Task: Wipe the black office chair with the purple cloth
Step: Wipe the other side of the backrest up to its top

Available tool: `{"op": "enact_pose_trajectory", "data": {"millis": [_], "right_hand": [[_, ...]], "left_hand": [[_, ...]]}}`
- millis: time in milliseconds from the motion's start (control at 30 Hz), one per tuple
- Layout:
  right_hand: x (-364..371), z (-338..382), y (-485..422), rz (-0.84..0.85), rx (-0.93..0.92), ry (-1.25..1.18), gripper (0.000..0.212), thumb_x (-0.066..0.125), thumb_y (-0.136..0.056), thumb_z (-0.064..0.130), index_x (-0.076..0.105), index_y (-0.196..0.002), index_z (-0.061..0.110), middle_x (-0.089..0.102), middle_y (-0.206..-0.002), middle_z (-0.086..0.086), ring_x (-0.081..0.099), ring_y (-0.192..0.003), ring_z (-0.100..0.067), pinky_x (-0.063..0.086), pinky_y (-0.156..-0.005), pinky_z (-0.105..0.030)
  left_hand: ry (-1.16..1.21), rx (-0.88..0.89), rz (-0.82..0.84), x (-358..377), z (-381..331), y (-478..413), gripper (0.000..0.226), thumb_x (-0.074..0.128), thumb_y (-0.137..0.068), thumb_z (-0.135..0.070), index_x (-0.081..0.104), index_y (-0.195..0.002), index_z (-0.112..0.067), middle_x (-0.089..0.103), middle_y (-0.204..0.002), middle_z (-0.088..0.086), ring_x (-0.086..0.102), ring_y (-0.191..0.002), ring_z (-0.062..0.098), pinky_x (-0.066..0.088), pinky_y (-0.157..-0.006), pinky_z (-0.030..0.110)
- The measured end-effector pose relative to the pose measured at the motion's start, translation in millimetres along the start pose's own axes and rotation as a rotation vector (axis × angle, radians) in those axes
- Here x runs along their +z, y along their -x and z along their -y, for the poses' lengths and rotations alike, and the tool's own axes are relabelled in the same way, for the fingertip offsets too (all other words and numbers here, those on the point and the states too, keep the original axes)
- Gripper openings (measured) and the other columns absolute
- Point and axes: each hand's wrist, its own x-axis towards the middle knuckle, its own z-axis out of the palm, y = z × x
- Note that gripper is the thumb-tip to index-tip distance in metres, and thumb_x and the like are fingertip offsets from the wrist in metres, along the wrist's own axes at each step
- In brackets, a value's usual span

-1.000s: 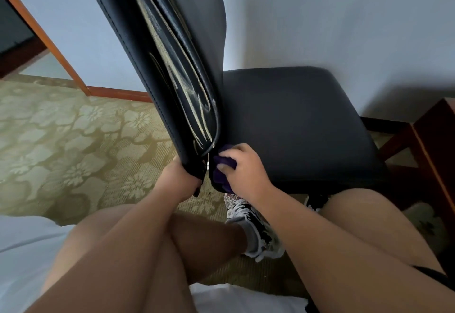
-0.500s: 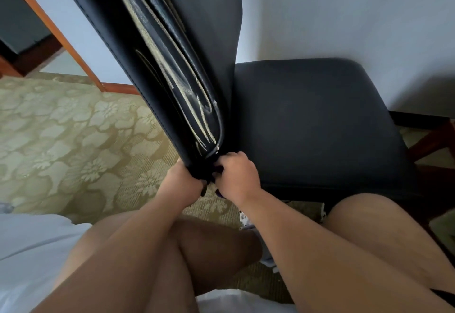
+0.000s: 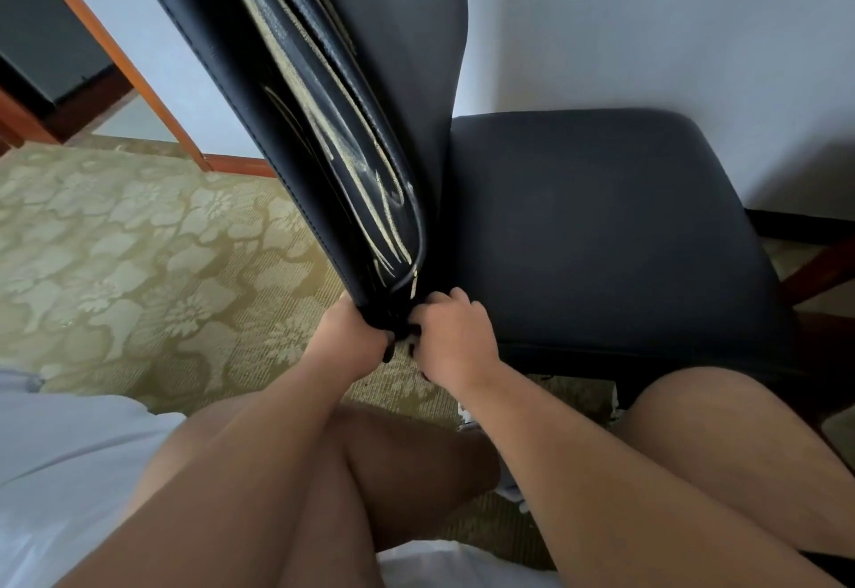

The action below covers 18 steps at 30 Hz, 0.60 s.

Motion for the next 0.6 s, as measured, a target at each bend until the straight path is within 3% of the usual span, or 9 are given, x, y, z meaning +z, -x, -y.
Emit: {"op": "enact_pose_trajectory", "data": {"millis": [100, 233, 300, 367, 433, 600], "right_hand": [[-10.3, -3.1, -3.0, 0.067, 0.049, 0.037, 0.020, 0.063, -0.090, 0.020, 0.074, -0.107, 0.026, 0.064, -0.105, 0.003, 0.051, -0.105, -0.025, 0.046, -0.083, -0.038], [-2.2, -10.6, -1.0, -0.134, 0.303, -0.501, 0.015, 0.069, -0.087, 0.030, 0.073, -0.101, 0.030, 0.067, -0.095, 0.006, 0.061, -0.094, -0.018, 0.057, -0.078, -0.039], [1.2, -5.3, -1.2, -0.160, 0.304, -0.678, 0.017, 0.070, -0.087, 0.032, 0.073, -0.102, 0.025, 0.068, -0.097, 0.006, 0.064, -0.094, -0.015, 0.056, -0.081, -0.037], [4.6, 1.7, -0.3, -0.167, 0.265, -0.704, 0.014, 0.070, -0.089, 0.029, 0.071, -0.100, 0.021, 0.067, -0.096, 0.005, 0.062, -0.094, -0.013, 0.052, -0.081, -0.029], [10.5, 3.7, 1.7, -0.185, 0.228, -0.626, 0.010, 0.069, -0.090, 0.027, 0.070, -0.097, 0.020, 0.066, -0.093, 0.005, 0.058, -0.092, -0.012, 0.046, -0.075, -0.025], [14.4, -5.0, -6.7, -0.107, 0.040, -0.025, 0.012, 0.068, -0.086, 0.022, 0.069, -0.094, 0.014, 0.065, -0.089, -0.002, 0.056, -0.091, -0.028, 0.039, -0.062, -0.034]], "left_hand": [[0.009, -0.001, 0.004, 0.2, 1.2, -1.2, 0.032, 0.071, -0.086, -0.008, 0.062, -0.116, -0.011, 0.059, -0.086, -0.004, 0.052, -0.069, 0.005, 0.037, -0.052, 0.021], [0.007, -0.003, -0.009, 0.3, 0.5, -2.7, 0.033, 0.070, -0.085, -0.011, 0.061, -0.117, -0.013, 0.057, -0.082, -0.007, 0.053, -0.068, 0.006, 0.037, -0.051, 0.023], [0.012, 0.013, -0.025, 1.9, 0.0, -1.4, 0.029, 0.067, -0.086, -0.011, 0.060, -0.114, -0.014, 0.058, -0.080, -0.008, 0.054, -0.066, 0.006, 0.037, -0.050, 0.022], [0.023, 0.029, -0.038, 4.4, 0.4, 0.6, 0.027, 0.064, -0.086, -0.013, 0.061, -0.113, -0.012, 0.058, -0.079, -0.007, 0.054, -0.066, 0.007, 0.037, -0.050, 0.023], [0.032, 0.020, -0.037, 6.6, 1.0, 3.5, 0.023, 0.061, -0.087, -0.013, 0.061, -0.110, -0.012, 0.058, -0.079, -0.005, 0.055, -0.066, 0.010, 0.038, -0.051, 0.025], [0.007, 0.013, 0.003, 7.1, 2.5, 4.6, 0.023, 0.063, -0.082, -0.011, 0.070, -0.104, -0.011, 0.069, -0.089, 0.000, 0.060, -0.072, 0.013, 0.040, -0.051, 0.024]]}}
